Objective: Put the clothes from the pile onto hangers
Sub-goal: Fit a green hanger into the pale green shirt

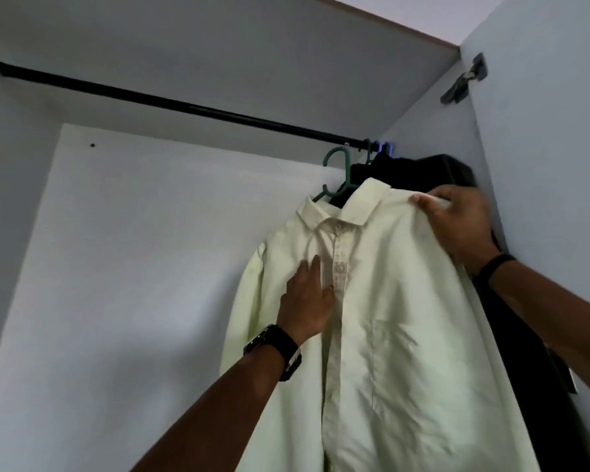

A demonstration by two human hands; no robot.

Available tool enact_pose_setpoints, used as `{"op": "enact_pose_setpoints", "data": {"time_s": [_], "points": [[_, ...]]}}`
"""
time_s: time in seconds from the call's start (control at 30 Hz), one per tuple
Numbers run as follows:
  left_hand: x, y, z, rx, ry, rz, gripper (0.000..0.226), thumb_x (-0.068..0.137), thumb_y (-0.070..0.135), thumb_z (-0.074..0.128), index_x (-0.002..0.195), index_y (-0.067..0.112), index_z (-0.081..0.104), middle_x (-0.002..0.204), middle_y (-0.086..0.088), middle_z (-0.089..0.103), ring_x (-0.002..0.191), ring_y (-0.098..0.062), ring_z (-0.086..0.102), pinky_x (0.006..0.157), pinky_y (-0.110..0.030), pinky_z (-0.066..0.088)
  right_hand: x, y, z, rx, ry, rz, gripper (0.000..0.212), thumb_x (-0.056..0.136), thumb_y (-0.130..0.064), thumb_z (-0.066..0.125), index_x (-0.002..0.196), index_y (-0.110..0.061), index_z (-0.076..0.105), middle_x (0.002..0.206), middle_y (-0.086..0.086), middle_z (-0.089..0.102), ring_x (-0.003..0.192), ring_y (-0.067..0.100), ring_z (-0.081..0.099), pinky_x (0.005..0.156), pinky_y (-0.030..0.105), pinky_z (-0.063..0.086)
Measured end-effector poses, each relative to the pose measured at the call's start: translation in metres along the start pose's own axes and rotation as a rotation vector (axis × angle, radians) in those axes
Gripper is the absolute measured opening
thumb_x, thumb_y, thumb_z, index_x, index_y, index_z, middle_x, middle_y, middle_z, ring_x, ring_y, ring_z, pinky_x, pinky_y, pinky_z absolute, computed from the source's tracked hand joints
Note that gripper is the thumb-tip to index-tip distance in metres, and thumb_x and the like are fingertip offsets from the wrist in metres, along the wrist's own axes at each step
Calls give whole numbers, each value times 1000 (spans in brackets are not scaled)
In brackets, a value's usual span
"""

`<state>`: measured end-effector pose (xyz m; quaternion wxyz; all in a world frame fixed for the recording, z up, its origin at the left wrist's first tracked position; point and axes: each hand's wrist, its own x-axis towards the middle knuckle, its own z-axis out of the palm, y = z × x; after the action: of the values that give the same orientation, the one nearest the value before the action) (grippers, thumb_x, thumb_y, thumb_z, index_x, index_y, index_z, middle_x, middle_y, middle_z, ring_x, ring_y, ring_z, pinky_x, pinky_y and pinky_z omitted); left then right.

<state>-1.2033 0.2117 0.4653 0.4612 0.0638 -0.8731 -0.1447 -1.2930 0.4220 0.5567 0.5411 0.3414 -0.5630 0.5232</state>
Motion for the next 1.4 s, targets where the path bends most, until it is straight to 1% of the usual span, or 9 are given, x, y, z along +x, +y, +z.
{"op": "enact_pose_setpoints", "data": {"time_s": [0.23, 0.33, 0.43, 0.6, 0.77, 1.17, 1.3, 1.33, 1.4], "points": [[87, 13, 21, -100, 85, 44, 42, 98, 45, 32, 140, 36, 36, 144, 3, 38, 136, -25, 31, 111, -56, 20, 63, 28, 46, -33, 127, -43, 26, 85, -29, 68, 88, -4, 73, 90, 17, 71, 90, 29, 63, 76, 24, 40], [129, 10, 38, -76, 58, 38, 51, 95, 52, 35, 143, 37, 30, 148, 3, 34, 137, -26, 29, 112, -54, 18, 96, 47, 68, -38, 176, 0, 29, 86, -28, 66, 85, 0, 71, 85, 21, 68, 86, 33, 60, 68, 24, 33], [167, 7, 57, -100, 38, 7, 58, 94, 54, 36, 147, 36, 22, 150, 2, 31, 137, -27, 30, 112, -52, 19, 126, 67, 91, -46, 198, 24, 29, 87, -27, 64, 84, 1, 69, 87, 24, 67, 89, 39, 59, 75, 31, 41], [227, 2, 88, -157, 50, 33, 68, 96, 39, 43, 151, 34, 2, 149, -3, 35, 134, -27, 36, 110, -51, 25, 163, 100, 131, -46, 218, 85, 26, 87, -26, 63, 87, 0, 69, 95, 25, 66, 94, 40, 60, 81, 35, 47], [267, -2, 109, -69, 40, 52, 59, 95, 16, 40, 149, 24, 19, 143, -7, 32, 129, -27, 38, 108, -45, 29, 186, 123, 165, -70, 219, 133, 27, 89, -27, 61, 100, -2, 68, 107, 25, 64, 100, 40, 59, 84, 35, 48], [310, -26, 116, -76, 153, 105, 38, 92, 14, 42, 129, 5, 44, 130, -7, 39, 121, -27, 43, 103, -41, 37, 197, 131, 198, -82, 271, 58, 22, 89, -22, 58, 94, -3, 69, 101, 22, 65, 97, 39, 60, 81, 32, 48], [319, -25, 108, -116, 144, 95, 13, 87, 19, 39, 95, 12, 47, 110, -4, 41, 114, -29, 47, 99, -40, 40, 210, 124, 201, -125, 228, 28, 21, 90, -20, 56, 92, -2, 66, 104, 22, 62, 98, 40, 59, 78, 32, 46], [320, -25, 107, -118, 128, 97, 15, 90, 15, 40, 101, 12, 50, 114, -5, 42, 116, -28, 47, 99, -39, 40, 214, 120, 202, -144, 218, 14, 20, 90, -18, 56, 92, -1, 65, 105, 22, 61, 97, 40, 59, 78, 33, 47], [323, -25, 105, -128, 89, 99, 42, 93, 13, 41, 135, 12, 42, 130, -8, 42, 124, -27, 44, 102, -34, 39, 222, 113, 206, -206, 174, -20, 18, 90, -14, 55, 99, 1, 62, 111, 24, 58, 102, 41, 58, 83, 36, 48]]}}
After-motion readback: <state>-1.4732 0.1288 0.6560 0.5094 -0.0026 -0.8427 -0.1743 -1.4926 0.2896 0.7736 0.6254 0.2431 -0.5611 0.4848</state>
